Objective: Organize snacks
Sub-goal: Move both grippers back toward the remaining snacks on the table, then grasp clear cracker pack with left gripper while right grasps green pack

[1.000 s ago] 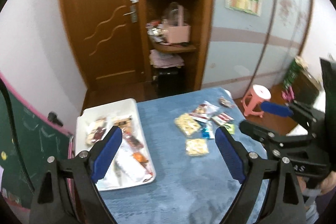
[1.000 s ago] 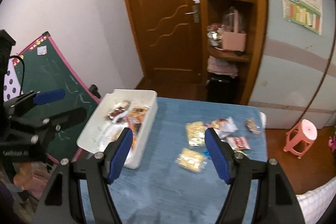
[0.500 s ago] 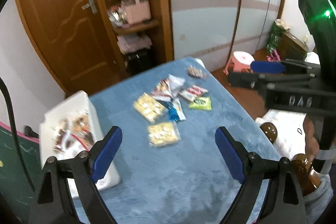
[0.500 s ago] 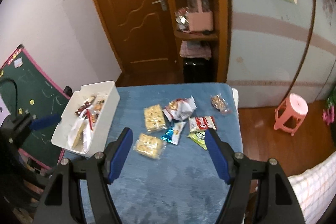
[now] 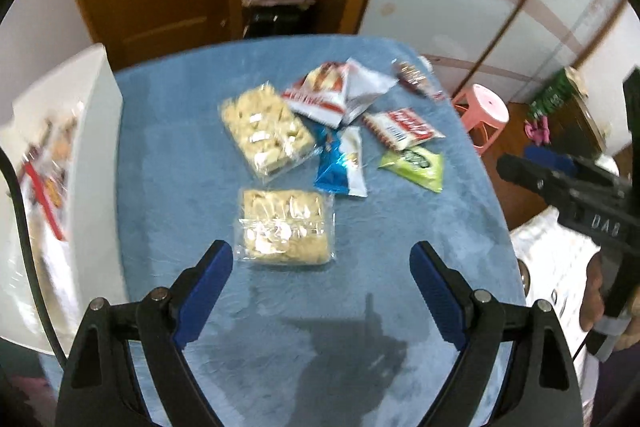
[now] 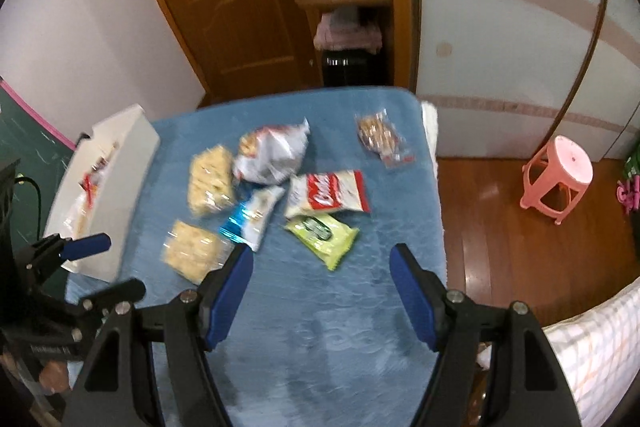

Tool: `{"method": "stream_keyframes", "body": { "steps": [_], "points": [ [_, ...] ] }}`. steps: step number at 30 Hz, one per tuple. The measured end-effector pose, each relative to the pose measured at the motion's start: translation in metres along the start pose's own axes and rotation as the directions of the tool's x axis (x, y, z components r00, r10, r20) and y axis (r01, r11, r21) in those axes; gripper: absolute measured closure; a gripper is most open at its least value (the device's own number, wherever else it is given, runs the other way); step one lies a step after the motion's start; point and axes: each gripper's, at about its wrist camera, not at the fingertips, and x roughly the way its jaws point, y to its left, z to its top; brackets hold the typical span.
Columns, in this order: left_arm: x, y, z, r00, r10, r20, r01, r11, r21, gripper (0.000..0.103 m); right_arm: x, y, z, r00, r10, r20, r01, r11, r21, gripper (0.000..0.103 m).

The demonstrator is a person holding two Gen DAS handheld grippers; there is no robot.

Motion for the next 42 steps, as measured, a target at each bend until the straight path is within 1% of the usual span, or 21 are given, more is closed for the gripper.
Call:
{"method": "stream_keyframes", "body": {
  "steps": [3, 6, 10, 12, 16, 18, 22, 26, 27, 29, 31, 32, 33, 34, 35, 36, 37, 42],
  "points": [
    [0.027, 0.008, 0.000, 0.999, 0.025, -0.020, -0.026, 0.998, -0.049, 0.014, 0.028, -0.006, -0.002, 0.999, -0.005, -0.042, 0.003, 0.999, -0.037, 0.032],
    [0.050, 0.018, 0.000, 0.998, 0.050, -0.048, -0.054, 0.995, -0.082, 0.014, 0.052, -0.009, -0.003, 0.997, 0.015, -0.075, -0.020, 0.997, -0.072, 0.032],
    [0.067, 0.027, -0.002, 0.996, 0.056, -0.066, -0.062, 0.993, -0.099, 0.014, 0.079, -0.002, -0.005, 0.994, 0.017, -0.105, -0.033, 0.989, -0.146, 0.032],
    [0.072, 0.030, -0.003, 0.996, 0.062, -0.071, -0.069, 0.992, -0.104, 0.014, 0.087, 0.001, -0.005, 0.994, 0.013, -0.109, -0.033, 0.983, -0.179, 0.032],
    [0.085, 0.036, -0.003, 0.994, 0.054, -0.091, -0.065, 0.990, -0.125, 0.014, 0.101, 0.013, -0.004, 0.994, -0.002, -0.111, -0.027, 0.964, -0.263, 0.032],
    [0.088, 0.039, -0.004, 0.994, 0.050, -0.099, -0.063, 0.990, -0.127, 0.014, 0.108, 0.016, -0.003, 0.993, 0.001, -0.122, -0.036, 0.958, -0.286, 0.032],
    [0.092, 0.036, -0.005, 0.995, 0.045, -0.095, -0.056, 0.992, -0.117, 0.014, 0.117, 0.019, -0.003, 0.991, 0.001, -0.133, -0.044, 0.947, -0.319, 0.032],
    [0.095, 0.031, -0.003, 0.994, 0.050, -0.099, -0.059, 0.994, -0.090, 0.014, 0.118, 0.019, -0.002, 0.993, 0.025, -0.116, -0.062, 0.941, -0.331, 0.031],
    [0.096, 0.027, -0.001, 0.993, 0.061, -0.101, -0.070, 0.994, -0.082, 0.014, 0.118, 0.018, -0.002, 0.993, 0.030, -0.112, -0.066, 0.941, -0.331, 0.032],
    [0.102, 0.018, 0.002, 0.990, 0.094, -0.105, -0.100, 0.993, -0.062, 0.014, 0.117, 0.017, -0.002, 0.995, 0.035, -0.096, -0.065, 0.941, -0.333, 0.034],
    [0.106, 0.011, 0.001, 0.987, 0.127, -0.099, -0.131, 0.991, -0.036, 0.014, 0.116, 0.017, -0.006, 0.997, 0.015, -0.074, -0.040, 0.935, -0.353, 0.045],
    [0.107, 0.008, 0.001, 0.986, 0.138, -0.096, -0.141, 0.990, -0.026, 0.014, 0.114, 0.016, -0.007, 0.998, 0.019, -0.067, -0.042, 0.933, -0.356, 0.046],
    [0.108, 0.005, 0.001, 0.985, 0.148, -0.090, -0.151, 0.988, -0.020, 0.014, 0.113, 0.016, -0.009, 0.998, 0.021, -0.066, -0.043, 0.934, -0.354, 0.050],
    [0.107, 0.003, 0.000, 0.984, 0.160, -0.081, -0.162, 0.987, -0.020, 0.017, 0.112, 0.016, -0.010, 0.998, 0.022, -0.061, -0.042, 0.936, -0.351, 0.057],
    [0.107, 0.000, 0.000, 0.983, 0.168, -0.075, -0.170, 0.985, -0.022, 0.022, 0.110, 0.016, -0.011, 0.998, 0.017, -0.061, -0.037, 0.938, -0.345, 0.057],
    [0.106, -0.002, -0.001, 0.983, 0.169, -0.067, -0.171, 0.985, -0.022, 0.029, 0.109, 0.016, -0.013, 0.998, 0.017, -0.063, -0.037, 0.939, -0.341, 0.057],
    [0.104, -0.003, -0.001, 0.984, 0.163, -0.066, -0.164, 0.986, -0.024, 0.032, 0.107, 0.017, -0.015, 0.998, 0.016, -0.065, -0.037, 0.942, -0.335, 0.058],
    [0.090, 0.003, -0.012, 0.988, 0.133, -0.073, -0.139, 0.987, -0.077, 0.034, 0.097, 0.020, -0.022, 0.997, 0.034, -0.074, -0.055, 0.949, -0.310, 0.058]
  ]
}}
